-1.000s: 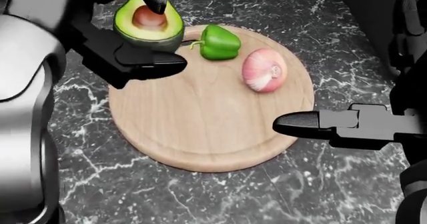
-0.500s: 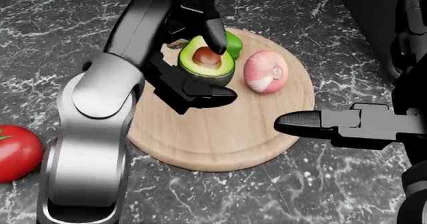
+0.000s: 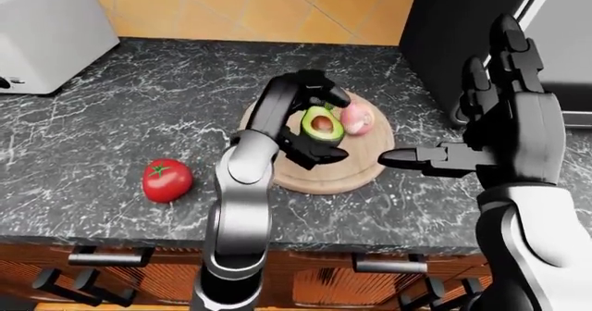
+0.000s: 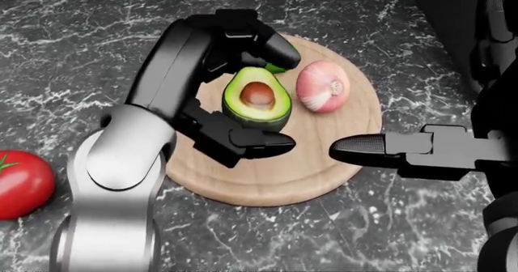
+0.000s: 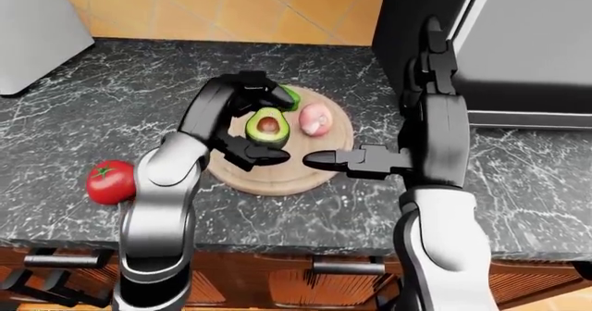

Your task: Place the avocado, onion, tomato and bell pepper on the cutting board.

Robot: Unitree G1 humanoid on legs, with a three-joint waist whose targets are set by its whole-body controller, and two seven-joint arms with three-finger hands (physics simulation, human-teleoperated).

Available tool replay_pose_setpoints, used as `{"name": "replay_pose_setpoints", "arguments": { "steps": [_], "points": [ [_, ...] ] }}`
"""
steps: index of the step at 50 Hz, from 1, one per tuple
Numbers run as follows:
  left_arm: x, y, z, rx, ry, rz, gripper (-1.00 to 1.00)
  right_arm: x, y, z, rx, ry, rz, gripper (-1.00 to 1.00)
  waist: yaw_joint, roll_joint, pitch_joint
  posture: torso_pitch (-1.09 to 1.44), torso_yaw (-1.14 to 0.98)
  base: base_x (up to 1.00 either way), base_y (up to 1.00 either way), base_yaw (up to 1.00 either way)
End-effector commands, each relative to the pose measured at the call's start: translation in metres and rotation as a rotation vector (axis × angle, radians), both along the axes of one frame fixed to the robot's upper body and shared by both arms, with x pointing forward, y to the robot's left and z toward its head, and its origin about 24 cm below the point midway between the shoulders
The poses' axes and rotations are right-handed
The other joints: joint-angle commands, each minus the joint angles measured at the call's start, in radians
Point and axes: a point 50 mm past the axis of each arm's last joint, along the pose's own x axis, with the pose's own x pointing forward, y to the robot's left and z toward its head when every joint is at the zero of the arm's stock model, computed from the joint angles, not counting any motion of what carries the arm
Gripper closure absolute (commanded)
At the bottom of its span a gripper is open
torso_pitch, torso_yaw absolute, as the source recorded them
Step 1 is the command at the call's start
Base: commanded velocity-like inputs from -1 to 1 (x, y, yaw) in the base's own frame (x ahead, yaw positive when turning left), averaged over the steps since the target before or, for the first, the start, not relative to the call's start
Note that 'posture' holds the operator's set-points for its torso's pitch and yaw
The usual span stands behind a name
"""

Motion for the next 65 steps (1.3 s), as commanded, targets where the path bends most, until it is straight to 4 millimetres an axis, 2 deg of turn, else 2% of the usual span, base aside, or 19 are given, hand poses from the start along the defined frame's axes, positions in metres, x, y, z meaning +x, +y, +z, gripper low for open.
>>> {"name": "replay_pose_setpoints", "arguments": {
  "steps": [1, 10, 18, 21, 24, 34, 36, 42, 47, 54, 57, 59, 61, 63, 65],
  "points": [
    [-0.006, -0.002, 0.017, -0.011, -0.094, -0.011, 0.07, -0.005, 0.000, 0.009, -0.008, -0.070, -0.002, -1.00, 0.000, -0.002, -0.023, 0.00, 0.00, 0.00, 0.00, 0.00],
    [-0.009, -0.002, 0.010, -0.009, -0.078, -0.014, 0.07, -0.006, 0.000, 0.008, -0.007, -0.068, -0.002, -1.00, 0.001, -0.003, -0.024, 0.00, 0.00, 0.00, 0.00, 0.00],
    [-0.008, -0.003, 0.004, 0.000, -0.067, -0.017, -0.01, -0.007, 0.000, 0.008, -0.007, -0.068, -0.003, -1.00, 0.001, -0.003, -0.025, 0.00, 0.00, 0.00, 0.00, 0.00],
    [-0.008, -0.003, 0.004, 0.003, -0.065, -0.019, -0.07, -0.006, 0.000, 0.008, -0.008, -0.068, -0.003, -1.00, 0.001, -0.003, -0.026, 0.00, 0.00, 0.00, 0.00, 0.00],
    [-0.008, -0.003, 0.004, 0.006, -0.067, -0.017, -0.24, -0.006, 0.000, 0.008, -0.007, -0.068, -0.004, -1.00, 0.001, -0.003, -0.026, 0.00, 0.00, 0.00, 0.00, 0.00],
    [-0.007, -0.002, 0.003, 0.006, -0.064, -0.013, -0.42, -0.005, 0.000, 0.009, -0.008, -0.071, -0.002, -1.00, 0.001, -0.003, -0.027, 0.00, 0.00, 0.00, 0.00, 0.00],
    [-0.007, -0.002, 0.003, 0.007, -0.064, -0.014, -0.58, -0.005, 0.000, 0.010, -0.009, -0.071, -0.002, -1.00, 0.000, -0.002, -0.027, 0.00, 0.00, 0.00, 0.00, 0.00],
    [-0.007, -0.003, 0.002, 0.011, -0.063, -0.018, -0.62, -0.005, 0.000, 0.009, -0.009, -0.071, -0.002, -1.00, 0.000, -0.003, -0.027, 0.00, 0.00, 0.00, 0.00, 0.00],
    [-0.009, -0.002, 0.008, 0.006, -0.074, -0.016, -0.51, -0.005, 0.000, 0.008, -0.008, -0.069, -0.002, -1.00, 0.000, -0.003, -0.027, 0.00, 0.00, 0.00, 0.00, 0.00],
    [-0.015, 0.018, 0.044, -0.001, -0.147, 0.046, -0.49, -0.005, 0.000, 0.007, -0.008, -0.067, -0.002, -1.00, -0.001, -0.001, -0.023, 0.00, 0.00, 0.00, 0.00, 0.00],
    [-0.019, 0.034, 0.056, -0.011, -0.174, 0.106, -0.55, -0.004, 0.000, 0.006, -0.009, -0.067, -0.002, -1.00, -0.003, 0.001, -0.020, 0.00, 0.00, 0.00, 0.00, 0.00],
    [-0.025, 0.042, 0.059, -0.011, -0.181, 0.131, -0.73, -0.003, 0.000, 0.005, -0.009, -0.065, -0.003, -1.00, -0.004, 0.004, -0.019, 0.00, 0.00, 0.00, 0.00, 0.00],
    [-0.028, 0.048, 0.060, -0.014, -0.184, 0.152, -0.73, -0.002, 0.001, 0.005, -0.009, -0.064, -0.002, -1.00, -0.005, 0.006, -0.018, 0.00, 0.00, 0.00, 0.00, 0.00],
    [-0.032, 0.060, 0.060, -0.017, -0.185, 0.197, -1.00, -0.002, 0.000, 0.005, -0.009, -0.064, -0.005, -1.00, -0.005, 0.007, -0.018, 0.00, 0.00, 0.00, 0.00, 0.00],
    [-0.035, 0.071, 0.060, -0.017, -0.190, 0.240, -1.00, -0.002, 0.001, 0.005, -0.011, -0.064, -0.004, -1.00, -0.005, 0.009, -0.018, 0.00, 0.00, 0.00, 0.00, 0.00]
  ]
}}
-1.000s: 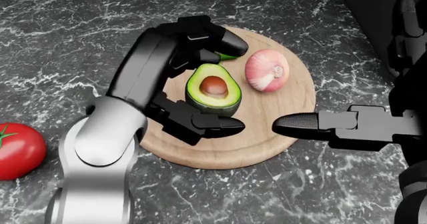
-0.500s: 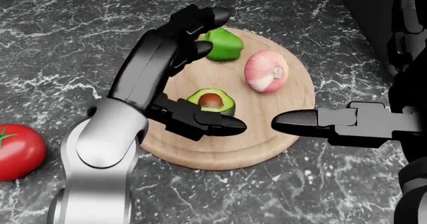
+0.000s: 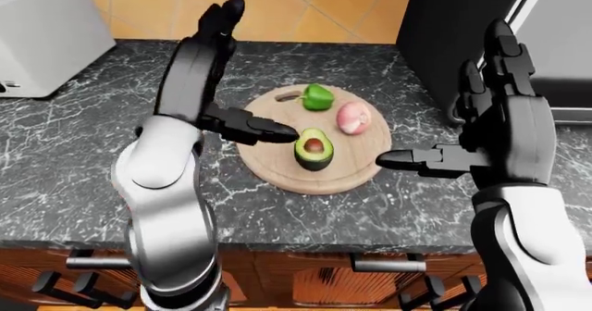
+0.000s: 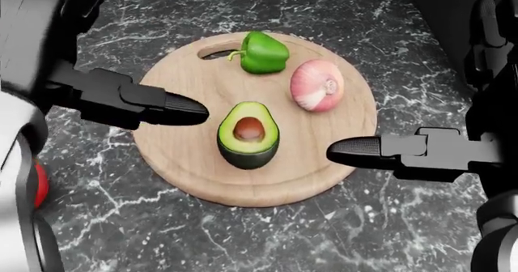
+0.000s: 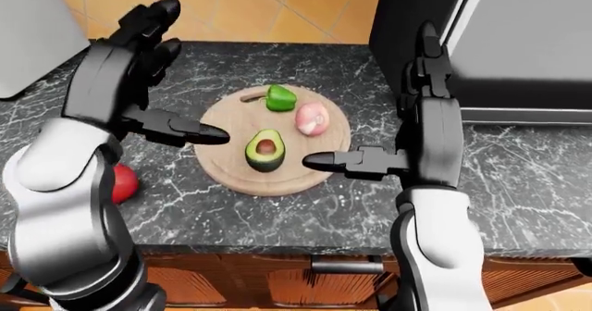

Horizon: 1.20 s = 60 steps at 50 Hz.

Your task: Place the avocado, onion, tomato and bell pepper on the cutting board.

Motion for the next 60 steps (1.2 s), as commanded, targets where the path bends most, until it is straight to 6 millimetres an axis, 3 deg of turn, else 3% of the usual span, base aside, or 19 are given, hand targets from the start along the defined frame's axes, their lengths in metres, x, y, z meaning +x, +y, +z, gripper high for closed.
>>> {"name": "replay_pose_setpoints", "arguments": {
  "steps": [1, 8, 17, 24, 37, 44, 60],
  "points": [
    [-0.006, 0.009, 0.009, -0.011, -0.056, 0.040, -1.00, -0.005, 0.000, 0.010, -0.008, -0.074, -0.002, -1.00, 0.001, -0.001, -0.021, 0.00, 0.00, 0.00, 0.00, 0.00],
    [-0.024, 0.045, 0.000, -0.030, -0.053, 0.186, -1.00, -0.003, 0.002, 0.013, -0.012, -0.077, 0.005, -1.00, -0.002, 0.005, -0.020, 0.00, 0.00, 0.00, 0.00, 0.00],
    [-0.039, 0.076, -0.012, -0.035, -0.044, 0.311, -1.00, -0.002, 0.003, 0.014, -0.015, -0.077, 0.010, -1.00, -0.001, 0.011, -0.021, 0.00, 0.00, 0.00, 0.00, 0.00],
    [-0.057, 0.087, -0.025, -0.032, -0.011, 0.343, -1.00, 0.000, 0.005, 0.012, -0.014, -0.073, 0.016, -1.00, -0.003, 0.017, -0.021, 0.00, 0.00, 0.00, 0.00, 0.00],
    [-0.070, 0.103, -0.050, -0.028, 0.031, 0.401, -1.00, 0.004, 0.008, 0.007, -0.013, -0.063, 0.024, -1.00, -0.001, 0.023, -0.024, 0.00, 0.00, 0.00, 0.00, 0.00],
    [-0.069, 0.112, -0.065, -0.024, 0.058, 0.428, -1.00, 0.002, 0.007, 0.007, -0.013, -0.062, 0.022, -1.00, 0.000, 0.025, -0.026, 0.00, 0.00, 0.00, 0.00, 0.00],
    [-0.060, 0.116, -0.078, -0.045, 0.078, 0.421, -1.00, 0.002, 0.006, 0.009, -0.014, -0.066, 0.020, -1.00, -0.001, 0.028, -0.029, 0.00, 0.00, 0.00, 0.00, 0.00]
  ]
}}
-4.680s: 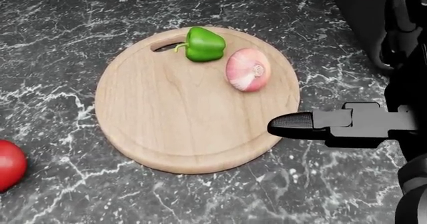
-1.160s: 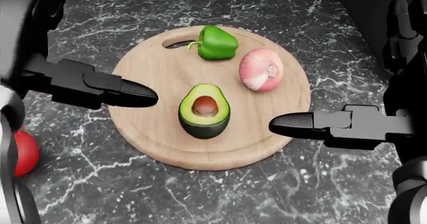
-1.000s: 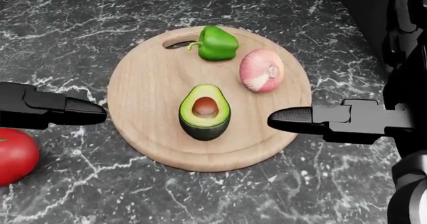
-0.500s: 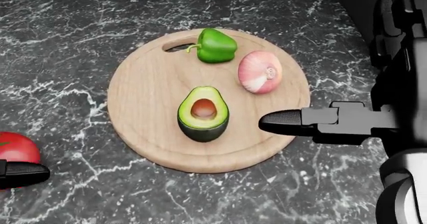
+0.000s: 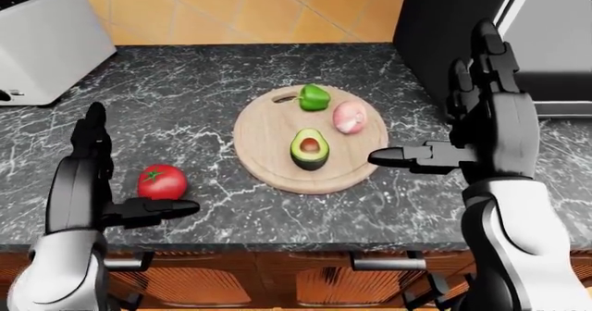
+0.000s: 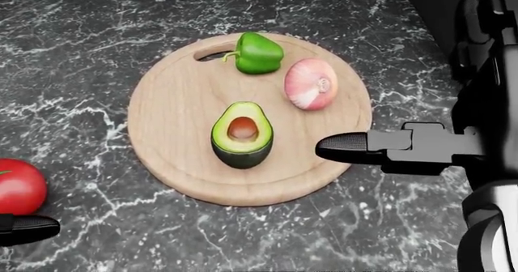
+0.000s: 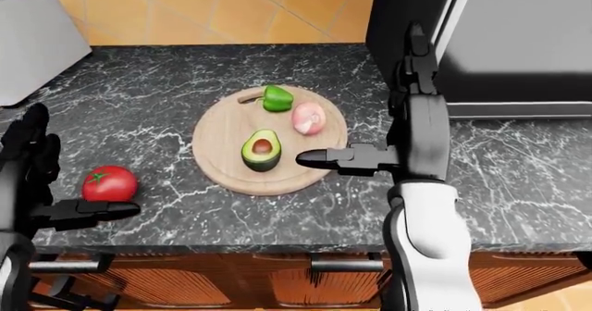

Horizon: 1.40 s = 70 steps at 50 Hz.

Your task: Place the avocado, onion, tomato and bell pepper on the cutting board.

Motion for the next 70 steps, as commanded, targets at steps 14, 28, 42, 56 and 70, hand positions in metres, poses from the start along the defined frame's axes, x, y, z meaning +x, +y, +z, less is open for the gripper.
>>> {"name": "replay_pose_setpoints", "arguments": {
  "steps": [14, 28, 42, 56, 70],
  "points": [
    [0.004, -0.001, -0.003, 0.019, -0.048, -0.004, -0.82, -0.005, 0.001, 0.011, -0.011, -0.072, 0.001, -1.00, -0.001, 0.002, -0.019, 0.00, 0.00, 0.00, 0.00, 0.00],
    [0.001, 0.001, -0.009, 0.020, -0.028, 0.000, 0.40, -0.008, -0.001, 0.009, -0.010, -0.069, -0.001, -1.00, 0.000, 0.002, -0.020, 0.00, 0.00, 0.00, 0.00, 0.00],
    [0.001, -0.001, -0.010, 0.028, -0.019, -0.010, 0.82, -0.008, 0.000, 0.013, -0.013, -0.075, -0.002, -1.00, -0.001, 0.003, -0.022, 0.00, 0.00, 0.00, 0.00, 0.00],
    [0.007, -0.016, 0.021, 0.073, -0.049, -0.056, 0.96, -0.009, -0.002, 0.014, -0.011, -0.079, -0.006, -1.00, 0.000, -0.001, -0.018, 0.00, 0.00, 0.00, 0.00, 0.00],
    [0.050, -0.049, 0.074, 0.108, -0.154, -0.174, 0.99, -0.009, -0.002, 0.009, -0.005, -0.077, -0.011, -1.00, 0.004, -0.007, -0.015, 0.00, 0.00, 0.00, 0.00, 0.00]
  ]
}}
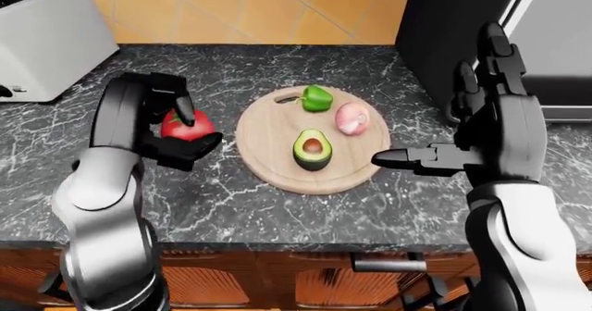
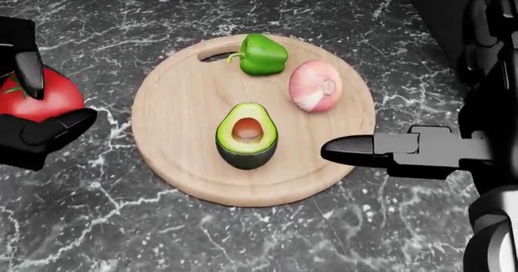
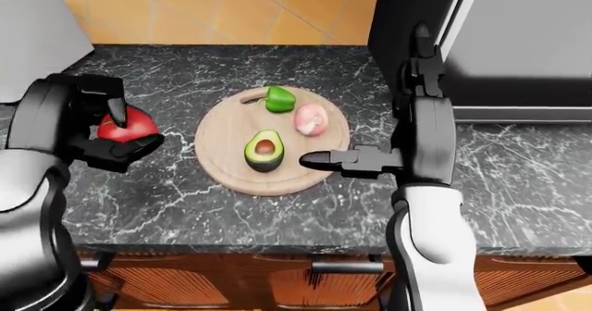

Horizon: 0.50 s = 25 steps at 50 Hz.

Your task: Place the avocado, onion, tomato and bell pepper on the cutting board.

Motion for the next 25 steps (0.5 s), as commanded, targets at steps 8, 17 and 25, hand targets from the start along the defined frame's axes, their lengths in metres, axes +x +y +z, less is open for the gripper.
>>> {"name": "replay_pose_setpoints", "arguments": {
  "steps": [8, 17, 25],
  "points": [
    [0.026, -0.032, 0.036, 0.022, -0.149, -0.103, 0.99, -0.007, 0.000, 0.008, -0.005, -0.071, 0.000, -1.00, -0.002, -0.004, -0.020, 0.00, 0.00, 0.00, 0.00, 0.00],
    [0.050, -0.049, 0.042, 0.011, -0.166, -0.162, 1.00, -0.007, -0.002, 0.009, -0.006, -0.073, -0.006, -1.00, -0.003, -0.008, -0.022, 0.00, 0.00, 0.00, 0.00, 0.00],
    [0.064, -0.060, 0.043, 0.006, -0.169, -0.194, 0.98, -0.007, -0.003, 0.010, -0.006, -0.075, -0.010, -1.00, -0.003, -0.010, -0.023, 0.00, 0.00, 0.00, 0.00, 0.00]
  ]
}}
